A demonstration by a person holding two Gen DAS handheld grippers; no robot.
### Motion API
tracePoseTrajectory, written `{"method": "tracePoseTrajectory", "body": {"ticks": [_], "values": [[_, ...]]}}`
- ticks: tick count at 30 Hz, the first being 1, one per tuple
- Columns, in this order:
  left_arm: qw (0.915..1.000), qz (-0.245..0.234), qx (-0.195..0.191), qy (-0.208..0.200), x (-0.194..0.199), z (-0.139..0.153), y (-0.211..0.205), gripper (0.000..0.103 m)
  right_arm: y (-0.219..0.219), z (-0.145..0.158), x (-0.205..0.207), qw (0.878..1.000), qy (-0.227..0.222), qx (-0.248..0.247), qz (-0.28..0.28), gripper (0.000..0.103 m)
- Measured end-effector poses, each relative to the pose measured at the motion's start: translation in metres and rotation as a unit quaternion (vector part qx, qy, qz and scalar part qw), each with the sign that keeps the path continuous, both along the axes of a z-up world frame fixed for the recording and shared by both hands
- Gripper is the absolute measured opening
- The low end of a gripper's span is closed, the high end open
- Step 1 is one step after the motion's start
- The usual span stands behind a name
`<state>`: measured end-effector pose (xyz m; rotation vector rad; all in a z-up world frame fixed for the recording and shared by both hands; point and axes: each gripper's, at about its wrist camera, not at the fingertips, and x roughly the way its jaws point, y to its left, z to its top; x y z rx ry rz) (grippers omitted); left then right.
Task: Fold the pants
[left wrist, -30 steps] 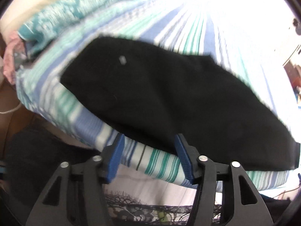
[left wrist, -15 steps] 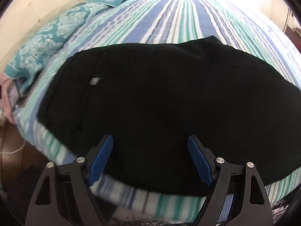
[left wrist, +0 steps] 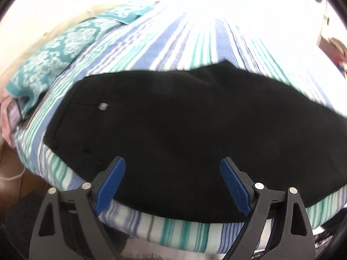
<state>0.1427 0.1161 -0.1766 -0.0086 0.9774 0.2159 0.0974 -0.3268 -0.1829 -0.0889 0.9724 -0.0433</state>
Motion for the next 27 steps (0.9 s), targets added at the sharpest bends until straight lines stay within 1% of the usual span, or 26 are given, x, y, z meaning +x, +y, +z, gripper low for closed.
{"method": "tracePoseTrajectory", "body": {"ticks": [2,3,4,8,10,12,13,14,16,17,18,20,21,23,24,26,27], "values": [[0.9995,-0.004,0.016,0.026,0.003,-0.011,-0.005,0.092,0.0,-0.001,-0.002,1.0,0.0,0.0,-0.008,0.103],[0.9992,-0.003,0.026,0.03,0.004,-0.015,-0.003,0.097,0.001,-0.001,-0.001,1.0,-0.001,0.0,-0.011,0.103],[0.9989,0.0,0.034,0.031,0.004,-0.017,-0.003,0.099,0.001,-0.001,-0.003,1.0,-0.003,-0.001,-0.014,0.103],[0.9989,0.013,0.017,0.041,0.003,-0.02,0.005,0.102,0.003,-0.003,-0.008,1.0,-0.006,-0.004,-0.019,0.103],[0.9989,0.019,0.004,0.043,0.002,-0.018,0.009,0.103,0.001,-0.002,-0.011,1.0,-0.005,-0.001,-0.023,0.103],[0.9989,0.022,-0.004,0.04,0.003,-0.013,0.01,0.101,0.001,-0.003,-0.013,1.0,-0.002,0.001,-0.025,0.103],[0.9992,0.024,-0.01,0.032,0.002,-0.009,0.012,0.1,0.001,-0.003,-0.015,1.0,0.001,0.001,-0.026,0.103],[0.9994,0.025,-0.018,0.014,-0.001,-0.002,0.014,0.1,0.0,-0.004,-0.016,1.0,0.004,0.005,-0.028,0.103],[0.9993,0.031,-0.015,-0.012,-0.002,0.009,0.019,0.1,-0.003,-0.007,-0.021,0.999,0.012,0.016,-0.033,0.103],[0.9991,0.037,-0.011,-0.015,0.0,0.011,0.025,0.1,-0.006,-0.01,-0.021,0.999,0.027,0.026,-0.036,0.103],[0.9989,0.045,-0.007,-0.012,0.001,0.012,0.031,0.1,-0.009,-0.012,-0.023,0.998,0.033,0.034,-0.035,0.103],[0.9969,0.078,-0.006,0.002,0.008,0.005,0.05,0.1,-0.004,-0.008,-0.024,0.999,0.038,0.008,-0.02,0.103],[0.9946,0.102,-0.014,0.012,0.011,0.0,0.063,0.1,-0.001,-0.001,-0.025,0.999,0.028,0.005,-0.017,0.102],[0.9906,0.129,-0.036,0.026,0.011,-0.008,0.079,0.102,0.005,0.02,-0.034,1.0,-0.031,0.002,-0.003,0.101],[0.9901,0.132,-0.04,0.027,0.009,-0.01,0.081,0.102,0.009,0.031,-0.038,0.998,-0.062,-0.008,0.003,0.101],[0.9917,0.123,-0.02,0.032,0.01,-0.009,0.075,0.102,0.018,0.05,-0.043,0.993,-0.117,-0.021,0.021,0.101],[0.9921,0.12,-0.012,0.034,0.01,-0.009,0.072,0.102,0.022,0.054,-0.041,0.991,-0.129,-0.02,0.028,0.101]]}}
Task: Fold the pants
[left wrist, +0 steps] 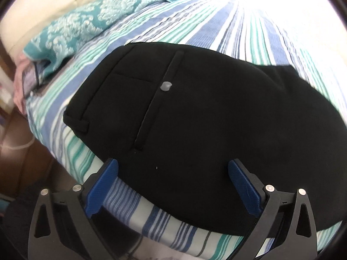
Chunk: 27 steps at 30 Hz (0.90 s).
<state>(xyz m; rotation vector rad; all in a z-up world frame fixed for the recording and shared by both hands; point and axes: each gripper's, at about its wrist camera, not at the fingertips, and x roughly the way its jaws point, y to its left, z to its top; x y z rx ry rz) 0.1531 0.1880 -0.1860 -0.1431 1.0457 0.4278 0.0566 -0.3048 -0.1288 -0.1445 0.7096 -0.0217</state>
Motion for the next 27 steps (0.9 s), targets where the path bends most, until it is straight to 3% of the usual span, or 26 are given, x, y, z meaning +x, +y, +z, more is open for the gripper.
{"method": "tracePoseTrajectory", "body": {"ticks": [3,6,7,8,9,12,15,17,20,22,24,26,27], "values": [[0.9999,0.008,-0.007,0.002,-0.005,0.002,-0.005,0.102,0.01,-0.012,0.02,0.999,0.03,0.023,0.018,0.101],[0.9997,0.02,-0.015,0.002,-0.01,0.005,-0.005,0.101,0.02,-0.051,0.044,0.991,0.131,0.036,0.021,0.102],[0.9996,0.024,-0.012,0.0,-0.013,0.008,-0.005,0.1,0.024,-0.058,0.044,0.991,0.134,0.016,0.019,0.103],[0.9996,0.026,-0.006,-0.008,-0.018,0.01,0.001,0.1,0.027,-0.055,0.038,0.994,0.108,0.003,0.025,0.103],[0.9995,0.023,-0.002,-0.02,-0.019,0.013,-0.002,0.1,0.027,-0.055,0.039,0.993,0.118,0.002,0.026,0.103],[0.9977,-0.018,0.009,-0.065,-0.029,0.035,-0.031,0.1,0.008,-0.038,0.038,0.991,0.119,0.043,0.036,0.102],[0.9923,-0.082,0.028,-0.089,-0.031,0.05,-0.071,0.1,-0.053,0.001,0.024,0.989,0.041,0.144,-0.015,0.098],[0.9867,-0.129,0.03,-0.094,-0.028,0.058,-0.099,0.1,-0.113,0.027,0.019,0.975,0.002,0.213,-0.059,0.098],[0.9785,-0.184,0.017,-0.091,-0.022,0.064,-0.139,0.1,-0.213,0.056,0.013,0.954,-0.026,0.273,-0.122,0.098],[0.9731,-0.212,0.003,-0.089,-0.017,0.066,-0.165,0.1,-0.274,0.062,0.018,0.939,-0.011,0.311,-0.148,0.098],[0.9675,-0.237,-0.009,-0.088,-0.01,0.068,-0.188,0.1,-0.324,0.052,0.024,0.926,0.037,0.341,-0.154,0.095],[0.9602,-0.265,-0.021,-0.086,-0.006,0.067,-0.209,0.1,-0.351,0.036,0.03,0.921,0.084,0.35,-0.148,0.08],[0.9569,-0.277,-0.021,-0.086,-0.003,0.068,-0.218,0.1,-0.357,0.027,0.032,0.919,0.102,0.356,-0.138,0.077]]}}
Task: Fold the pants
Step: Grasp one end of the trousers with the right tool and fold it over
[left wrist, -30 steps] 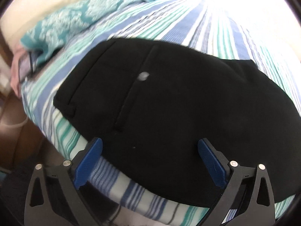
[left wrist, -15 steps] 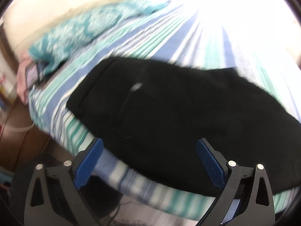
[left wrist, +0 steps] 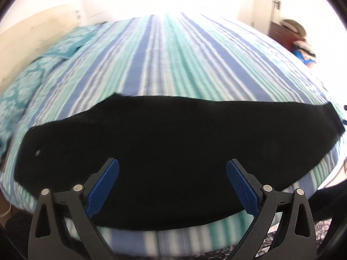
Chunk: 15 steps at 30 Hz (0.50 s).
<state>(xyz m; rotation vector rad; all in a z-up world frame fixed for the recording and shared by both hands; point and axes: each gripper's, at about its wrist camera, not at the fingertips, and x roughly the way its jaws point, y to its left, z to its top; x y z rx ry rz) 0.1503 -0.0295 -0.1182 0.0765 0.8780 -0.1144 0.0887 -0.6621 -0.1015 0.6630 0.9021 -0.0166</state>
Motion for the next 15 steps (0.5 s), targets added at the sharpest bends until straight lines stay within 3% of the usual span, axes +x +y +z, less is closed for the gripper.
{"method": "tracePoseTrajectory", "body": {"ticks": [2,4,6,10,12,14,15], "values": [[0.9996,-0.028,0.006,-0.002,0.003,-0.002,-0.019,0.1,-0.005,-0.014,0.008,0.999,0.021,0.013,0.037,0.067],[0.9983,-0.053,0.022,0.004,0.005,-0.011,-0.038,0.1,0.004,-0.023,0.015,0.997,0.036,0.001,0.066,0.066],[0.9978,-0.053,0.036,0.017,0.006,-0.019,-0.045,0.1,0.007,-0.033,0.025,0.995,0.054,-0.024,0.079,0.066],[0.9978,-0.044,0.033,0.036,0.0,-0.028,-0.042,0.1,-0.003,-0.047,0.036,0.993,0.059,-0.006,0.103,0.062],[0.9976,-0.038,0.042,0.041,-0.005,-0.034,-0.04,0.1,-0.001,-0.051,0.044,0.991,0.076,-0.02,0.112,0.053],[0.9975,-0.026,0.045,0.048,-0.011,-0.041,-0.034,0.1,-0.004,-0.054,0.049,0.988,0.1,-0.014,0.12,0.022],[0.9976,-0.02,0.043,0.051,-0.014,-0.042,-0.031,0.1,-0.006,-0.053,0.048,0.988,0.101,-0.001,0.115,0.021]]}}
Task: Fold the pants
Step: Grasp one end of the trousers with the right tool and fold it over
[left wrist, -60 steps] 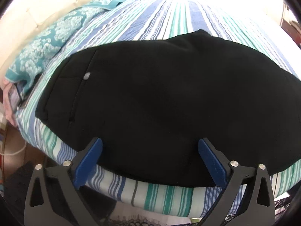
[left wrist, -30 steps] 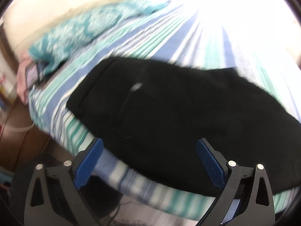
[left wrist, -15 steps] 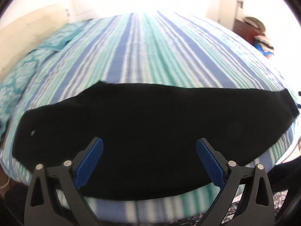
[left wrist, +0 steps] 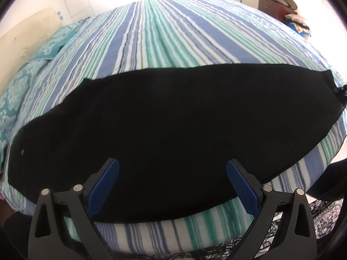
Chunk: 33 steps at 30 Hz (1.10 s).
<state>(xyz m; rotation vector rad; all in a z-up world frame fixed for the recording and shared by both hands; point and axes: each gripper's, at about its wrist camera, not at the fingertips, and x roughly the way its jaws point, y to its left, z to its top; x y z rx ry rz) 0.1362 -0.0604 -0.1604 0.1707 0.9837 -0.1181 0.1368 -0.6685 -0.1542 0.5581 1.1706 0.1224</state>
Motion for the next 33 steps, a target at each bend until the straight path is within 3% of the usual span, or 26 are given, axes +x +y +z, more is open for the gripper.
{"method": "tracePoseTrajectory", "body": {"ticks": [2,8,13,16,19,22,27,31,33], "values": [[0.9999,0.011,-0.005,0.002,-0.003,-0.002,0.009,0.1,0.002,0.004,-0.006,1.0,-0.009,0.011,-0.002,0.013],[0.9991,0.039,-0.013,-0.006,-0.009,-0.003,0.038,0.1,0.038,0.055,-0.026,0.992,-0.097,0.077,-0.001,0.012],[0.9962,0.08,-0.033,-0.01,-0.013,-0.009,0.07,0.1,0.127,0.098,-0.026,0.974,-0.149,0.163,0.042,0.012],[0.9935,0.102,-0.048,-0.017,-0.017,-0.01,0.089,0.1,0.201,0.104,-0.012,0.964,-0.157,0.205,0.066,0.012],[0.9902,0.12,-0.066,-0.025,-0.018,-0.006,0.109,0.1,0.286,0.093,0.011,0.958,-0.151,0.225,0.089,0.012],[0.9877,0.135,-0.072,-0.032,-0.019,-0.005,0.126,0.1,0.373,0.066,0.035,0.961,-0.134,0.216,0.109,0.012],[0.9811,0.165,-0.097,-0.026,-0.015,-0.007,0.152,0.1,0.502,0.005,0.053,0.972,-0.095,0.163,0.141,0.012],[0.9777,0.175,-0.112,-0.029,-0.015,-0.004,0.162,0.1,0.542,-0.024,0.053,0.974,-0.058,0.152,0.156,0.037],[0.975,0.175,-0.132,-0.035,-0.016,0.001,0.166,0.1,0.524,-0.007,0.041,0.973,-0.099,0.147,0.15,0.038]]}}
